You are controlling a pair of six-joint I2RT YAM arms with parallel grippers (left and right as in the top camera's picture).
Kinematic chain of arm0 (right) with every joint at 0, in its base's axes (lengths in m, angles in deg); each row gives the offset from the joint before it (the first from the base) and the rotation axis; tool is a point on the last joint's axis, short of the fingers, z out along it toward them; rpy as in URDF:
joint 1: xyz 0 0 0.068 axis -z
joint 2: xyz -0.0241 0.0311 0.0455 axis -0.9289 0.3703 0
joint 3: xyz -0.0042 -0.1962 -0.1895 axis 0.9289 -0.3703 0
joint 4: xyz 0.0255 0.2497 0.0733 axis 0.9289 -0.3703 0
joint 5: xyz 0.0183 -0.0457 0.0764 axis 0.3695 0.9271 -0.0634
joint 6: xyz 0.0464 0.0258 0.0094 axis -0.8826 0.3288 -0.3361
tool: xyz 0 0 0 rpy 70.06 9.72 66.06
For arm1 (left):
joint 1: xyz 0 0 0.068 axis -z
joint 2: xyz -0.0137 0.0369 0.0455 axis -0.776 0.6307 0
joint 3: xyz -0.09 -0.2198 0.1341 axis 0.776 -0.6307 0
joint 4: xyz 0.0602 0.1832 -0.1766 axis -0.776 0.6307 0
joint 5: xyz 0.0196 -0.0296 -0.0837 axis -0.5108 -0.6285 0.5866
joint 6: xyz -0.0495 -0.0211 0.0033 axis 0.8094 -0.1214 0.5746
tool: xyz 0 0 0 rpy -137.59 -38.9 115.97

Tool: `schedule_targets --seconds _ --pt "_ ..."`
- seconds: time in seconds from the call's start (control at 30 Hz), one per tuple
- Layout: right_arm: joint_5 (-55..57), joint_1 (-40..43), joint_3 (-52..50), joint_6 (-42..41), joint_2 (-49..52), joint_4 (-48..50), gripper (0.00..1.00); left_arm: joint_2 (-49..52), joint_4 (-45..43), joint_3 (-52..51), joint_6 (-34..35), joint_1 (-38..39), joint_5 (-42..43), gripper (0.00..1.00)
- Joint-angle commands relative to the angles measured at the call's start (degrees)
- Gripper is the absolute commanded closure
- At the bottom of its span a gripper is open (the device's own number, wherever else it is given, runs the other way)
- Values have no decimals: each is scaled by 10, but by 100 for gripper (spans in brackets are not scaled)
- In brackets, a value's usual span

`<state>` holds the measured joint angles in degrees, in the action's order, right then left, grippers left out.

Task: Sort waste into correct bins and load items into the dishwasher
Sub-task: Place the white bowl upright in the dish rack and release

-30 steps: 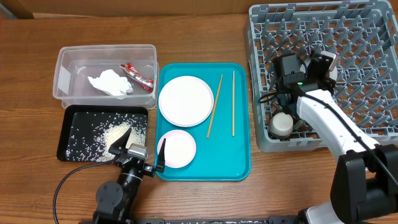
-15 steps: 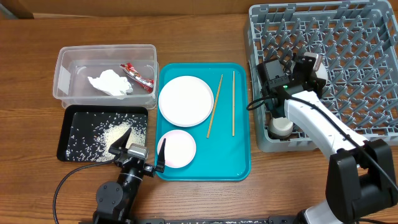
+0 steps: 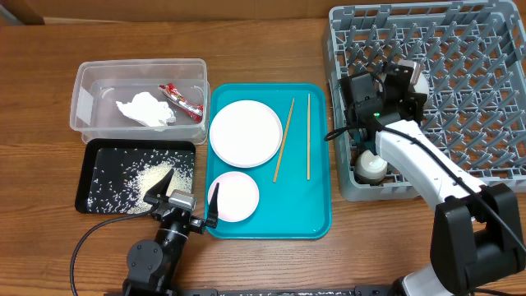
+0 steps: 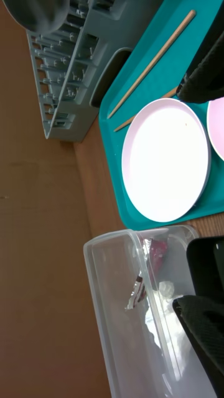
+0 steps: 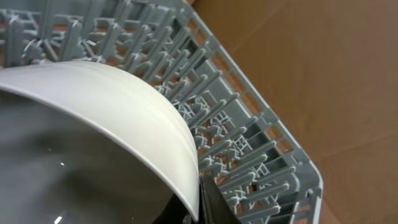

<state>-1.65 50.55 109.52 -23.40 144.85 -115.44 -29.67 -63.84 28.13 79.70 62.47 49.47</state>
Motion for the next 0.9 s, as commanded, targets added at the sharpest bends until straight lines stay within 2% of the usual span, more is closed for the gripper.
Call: schedule_targets --seconds 0.0,0.2,0.27,0.47,0.87 --pt "-6 -1 -4 7 2 -1 96 -5 2 -2 10 -4 -3 0" --pt "92 2 -4 26 2 20 96 -5 2 -2 10 -4 -3 0" --pt "84 7 -4 52 2 31 96 -5 2 -2 10 -4 -3 0" --pt "11 17 -5 52 6 14 96 -5 2 -2 10 -4 -3 0" --pt "11 -13 -7 48 32 -59 96 -5 2 -2 10 -4 -3 0"
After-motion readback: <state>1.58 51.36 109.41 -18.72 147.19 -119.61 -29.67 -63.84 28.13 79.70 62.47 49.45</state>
